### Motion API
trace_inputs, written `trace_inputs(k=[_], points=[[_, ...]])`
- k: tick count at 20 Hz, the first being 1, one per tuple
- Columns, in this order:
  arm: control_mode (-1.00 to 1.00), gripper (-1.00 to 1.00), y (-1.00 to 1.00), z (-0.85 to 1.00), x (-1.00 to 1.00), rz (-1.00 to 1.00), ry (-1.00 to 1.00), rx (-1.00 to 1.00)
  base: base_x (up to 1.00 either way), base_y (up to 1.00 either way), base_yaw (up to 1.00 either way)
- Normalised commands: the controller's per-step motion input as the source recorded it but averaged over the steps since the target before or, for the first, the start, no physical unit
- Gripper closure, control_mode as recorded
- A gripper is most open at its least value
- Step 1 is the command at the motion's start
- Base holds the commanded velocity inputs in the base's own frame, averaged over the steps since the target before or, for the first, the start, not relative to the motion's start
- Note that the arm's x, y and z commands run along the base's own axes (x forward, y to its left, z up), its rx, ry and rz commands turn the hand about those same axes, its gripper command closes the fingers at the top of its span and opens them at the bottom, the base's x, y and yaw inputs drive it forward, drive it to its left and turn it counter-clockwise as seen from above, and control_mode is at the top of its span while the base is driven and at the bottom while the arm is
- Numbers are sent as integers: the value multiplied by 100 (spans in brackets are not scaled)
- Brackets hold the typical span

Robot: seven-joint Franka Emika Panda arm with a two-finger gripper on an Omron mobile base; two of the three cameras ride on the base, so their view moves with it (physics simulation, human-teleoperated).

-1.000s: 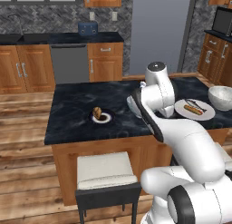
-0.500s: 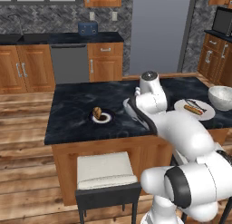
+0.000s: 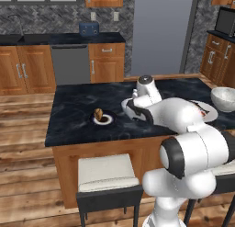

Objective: Take the smaller bowl and place it next to the appetizer plate on the dining counter , and place the larger bowl next to the plate with cooked food.

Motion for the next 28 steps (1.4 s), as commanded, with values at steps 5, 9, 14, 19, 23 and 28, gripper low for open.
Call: trace_inputs(k=[5, 9, 14, 19, 23, 28], points=[[-100, 100, 4, -26, 48, 0, 0, 0, 0, 0, 0], [-100, 100, 0, -20, 31, 0, 0, 0, 0, 0, 0], [-100, 100, 0, -13, 9, -1, 2, 0, 0, 0, 0], [-100, 100, 3, -20, 11, -2, 1, 0, 0, 0, 0], [-100, 100, 10, -46, 44, -1, 0, 0, 0, 0, 0], [-100, 100, 12, -50, 50, 0, 0, 0, 0, 0, 0]])
